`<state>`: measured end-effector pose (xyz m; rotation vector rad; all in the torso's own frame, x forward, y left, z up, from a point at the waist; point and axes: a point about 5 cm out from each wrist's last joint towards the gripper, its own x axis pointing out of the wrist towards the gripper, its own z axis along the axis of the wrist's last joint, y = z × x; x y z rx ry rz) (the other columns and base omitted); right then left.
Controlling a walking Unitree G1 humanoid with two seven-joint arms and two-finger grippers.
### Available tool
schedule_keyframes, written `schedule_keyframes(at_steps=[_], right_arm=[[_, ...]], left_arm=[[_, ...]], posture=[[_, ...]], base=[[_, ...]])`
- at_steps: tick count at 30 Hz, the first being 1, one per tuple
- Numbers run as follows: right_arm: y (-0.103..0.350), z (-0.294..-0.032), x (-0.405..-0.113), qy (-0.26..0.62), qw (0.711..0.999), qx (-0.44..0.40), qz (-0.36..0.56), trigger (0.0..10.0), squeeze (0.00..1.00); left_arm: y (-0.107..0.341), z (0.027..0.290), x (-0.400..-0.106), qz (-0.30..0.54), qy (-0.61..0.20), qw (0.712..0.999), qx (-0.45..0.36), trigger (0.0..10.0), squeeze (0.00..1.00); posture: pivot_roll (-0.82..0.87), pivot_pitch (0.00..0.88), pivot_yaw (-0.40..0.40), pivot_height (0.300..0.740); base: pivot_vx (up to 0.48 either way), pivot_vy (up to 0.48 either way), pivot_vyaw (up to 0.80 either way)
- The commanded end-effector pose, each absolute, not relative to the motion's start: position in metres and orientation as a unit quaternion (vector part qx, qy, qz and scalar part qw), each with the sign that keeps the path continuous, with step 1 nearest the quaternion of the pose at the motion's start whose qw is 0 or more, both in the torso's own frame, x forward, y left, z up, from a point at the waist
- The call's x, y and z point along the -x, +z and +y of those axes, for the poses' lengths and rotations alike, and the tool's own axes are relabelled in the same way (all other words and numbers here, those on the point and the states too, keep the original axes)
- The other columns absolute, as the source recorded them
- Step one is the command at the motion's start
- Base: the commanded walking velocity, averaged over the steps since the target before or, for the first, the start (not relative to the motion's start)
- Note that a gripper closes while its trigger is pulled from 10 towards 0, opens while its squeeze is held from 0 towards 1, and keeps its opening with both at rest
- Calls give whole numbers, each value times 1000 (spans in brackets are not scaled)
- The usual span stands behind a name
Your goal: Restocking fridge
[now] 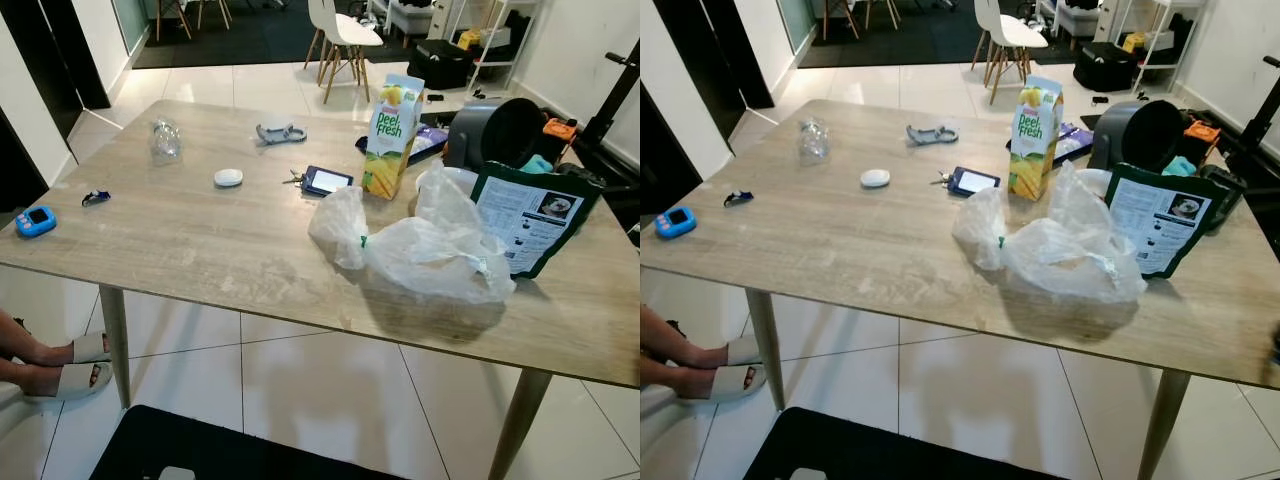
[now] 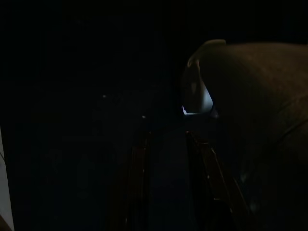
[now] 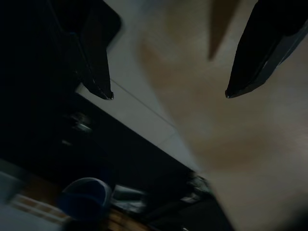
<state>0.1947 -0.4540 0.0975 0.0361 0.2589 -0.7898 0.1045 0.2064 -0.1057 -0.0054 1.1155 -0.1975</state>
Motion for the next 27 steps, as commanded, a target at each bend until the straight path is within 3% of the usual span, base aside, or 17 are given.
schedule_keyframes(at_steps=[1, 2, 7, 14, 17, 24, 27], right_arm=[[83, -455, -179, -419, 894, -19, 157, 10000, 0], [61, -452, -157, -453, 868, -12, 202, 10000, 0], [45, -447, -142, -471, 851, -13, 233, 10000, 0], [-14, -411, -95, -481, 800, -12, 359, 10000, 0], [-26, -399, -90, -462, 799, -16, 386, 10000, 0], [-74, -329, -87, -288, 817, -6, 500, 10000, 0], [-76, -324, -88, -274, 818, -1, 506, 10000, 0]], left_arm=[[-108, 194, -104, 529, -105, 842, 14, 10000, 0], [-108, 193, -105, 528, -103, 843, 16, 10000, 0], [-108, 192, -106, 529, -103, 842, 16, 10000, 0], [-108, 190, -107, 528, -99, 843, 21, 10000, 0], [-108, 190, -106, 529, -99, 843, 21, 10000, 0], [-109, 188, -105, 532, -101, 840, 25, 10000, 0], [-109, 188, -105, 532, -101, 840, 26, 10000, 0]], posture=[[86, 0, -23, 740], [85, 0, -25, 740], [83, 0, -24, 740], [82, 0, -28, 740], [82, 0, -28, 740], [79, 0, -29, 740], [79, 0, -29, 740]], base=[[0, 0, 0], [0, 0, 0], [0, 0, 0], [0, 0, 0], [0, 0, 0], [0, 0, 0], [0, 0, 0]])
